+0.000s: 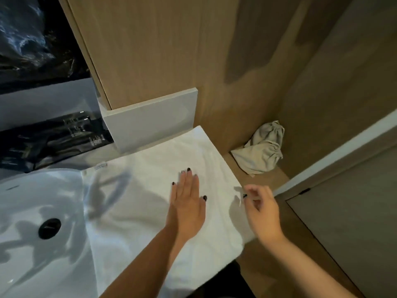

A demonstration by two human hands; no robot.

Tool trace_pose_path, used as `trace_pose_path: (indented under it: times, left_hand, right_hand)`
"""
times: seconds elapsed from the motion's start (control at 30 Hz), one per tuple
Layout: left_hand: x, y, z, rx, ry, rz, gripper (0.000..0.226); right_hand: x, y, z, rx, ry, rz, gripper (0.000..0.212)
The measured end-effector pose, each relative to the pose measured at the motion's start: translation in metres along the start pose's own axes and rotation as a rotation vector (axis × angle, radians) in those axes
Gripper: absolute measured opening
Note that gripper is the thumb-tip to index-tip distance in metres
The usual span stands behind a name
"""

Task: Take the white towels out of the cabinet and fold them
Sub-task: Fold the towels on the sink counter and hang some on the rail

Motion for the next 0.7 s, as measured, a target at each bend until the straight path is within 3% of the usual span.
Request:
trace_pose_path:
  times: [0.17,0.37,0.5,0.63,0.7]
  left_hand:
    - [0.016,-0.020,0.023,-0.070,-0.071,-0.109,0.066]
    - [0.014,-0.020,0.022,-0.086,-0.075,-0.079,0.066]
    - [0.015,-0.017,0.026,-0.065,-0.093,-0.053,0.064]
    - [0.016,-0.015,0.026,-0.036,-0.102,-0.050,0.064]
    - [0.017,-0.015,0.026,-0.021,-0.102,-0.044,0.064]
  right_hand:
    - [0.036,0.021,0.038,0.069,-0.154,0.078,0.020]
    - [0.057,0.021,0.049,-0.045,-0.270,-0.059,0.007]
    - [0.059,0.032,0.044,-0.161,-0.252,-0.012,0.017]
    - [0.065,0.061,0.024,-0.176,-0.312,0.064,0.021]
    - [0.068,0.065,0.016,-0.288,-0.362,0.078,0.024]
Point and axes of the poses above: each hand's wrist, its own z-axis away from the middle knuckle, its own y-axis out of the back of the hand, x = y × z, the point moved 1 cm from there along -z, towards the middle knuckle
